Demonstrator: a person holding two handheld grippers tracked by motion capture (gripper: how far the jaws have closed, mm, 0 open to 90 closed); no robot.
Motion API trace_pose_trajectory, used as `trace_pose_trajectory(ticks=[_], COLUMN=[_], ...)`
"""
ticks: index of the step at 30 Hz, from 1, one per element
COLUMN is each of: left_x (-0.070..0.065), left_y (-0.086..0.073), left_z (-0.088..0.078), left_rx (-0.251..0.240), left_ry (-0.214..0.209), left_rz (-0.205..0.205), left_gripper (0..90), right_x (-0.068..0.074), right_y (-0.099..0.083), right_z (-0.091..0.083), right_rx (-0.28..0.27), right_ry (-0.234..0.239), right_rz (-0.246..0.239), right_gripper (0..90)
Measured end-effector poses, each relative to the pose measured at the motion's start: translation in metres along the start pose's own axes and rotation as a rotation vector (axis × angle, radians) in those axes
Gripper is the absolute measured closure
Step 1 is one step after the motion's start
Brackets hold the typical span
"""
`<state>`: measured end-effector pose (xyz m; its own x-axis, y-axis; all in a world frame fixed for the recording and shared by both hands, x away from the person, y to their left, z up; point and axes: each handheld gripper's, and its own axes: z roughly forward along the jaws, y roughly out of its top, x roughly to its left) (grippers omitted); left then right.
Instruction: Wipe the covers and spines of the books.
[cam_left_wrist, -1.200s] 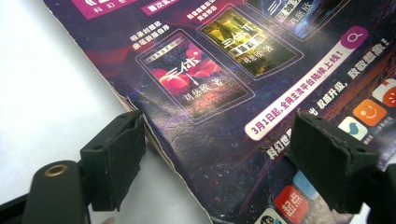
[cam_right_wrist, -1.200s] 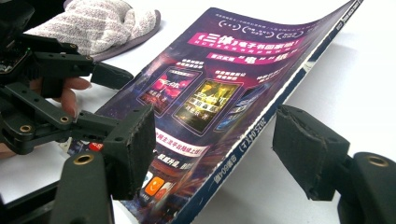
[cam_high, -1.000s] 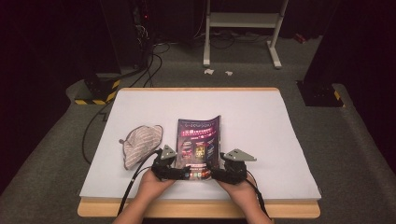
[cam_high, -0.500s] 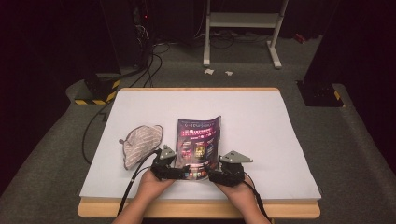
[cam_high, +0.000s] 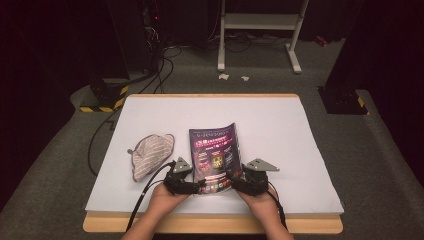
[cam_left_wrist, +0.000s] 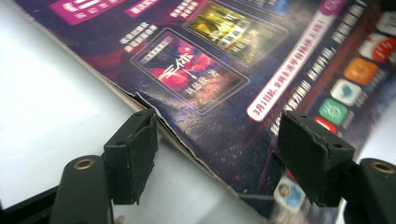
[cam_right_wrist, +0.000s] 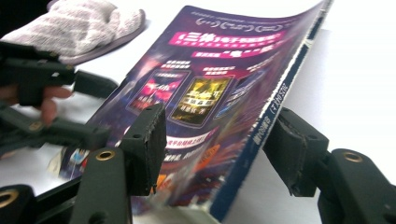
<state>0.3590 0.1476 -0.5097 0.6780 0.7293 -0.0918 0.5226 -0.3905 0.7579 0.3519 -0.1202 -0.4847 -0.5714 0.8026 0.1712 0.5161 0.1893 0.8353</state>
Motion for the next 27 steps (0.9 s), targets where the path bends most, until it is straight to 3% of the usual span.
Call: trace_pose_trajectory(ticks=[4,11,17,27], left_x=[-0.001,0.000,0.000,0.001], left_y=[0.000,-0.001,-0.001,-0.001], left_z=[0.001,0.000,0.000,-0.001], left_rx=[-0.001,-0.004,-0.006,-0.006], left_ry=[-0.011,-0.017,-0.014,-0.016], left_rz=[0.001,-0.003,-0.004,-0.013], left_gripper=[30.1,30.7,30.9,31.8], right_x=[-0.005,0.005,0.003,-0.001], right_y=[-0.002,-0.007,-0.007,-0.008], right_z=[0.000,0.002,0.000,-0.001], right_rx=[-0.006,-0.004,-0.018,-0.020], right_ry=[-0.016,-0.043,-0.052,-0.069], right_rz=[0.011,-0.041,-0.025,-0.005], right_gripper=[40.7,41.3,52.6,61.8])
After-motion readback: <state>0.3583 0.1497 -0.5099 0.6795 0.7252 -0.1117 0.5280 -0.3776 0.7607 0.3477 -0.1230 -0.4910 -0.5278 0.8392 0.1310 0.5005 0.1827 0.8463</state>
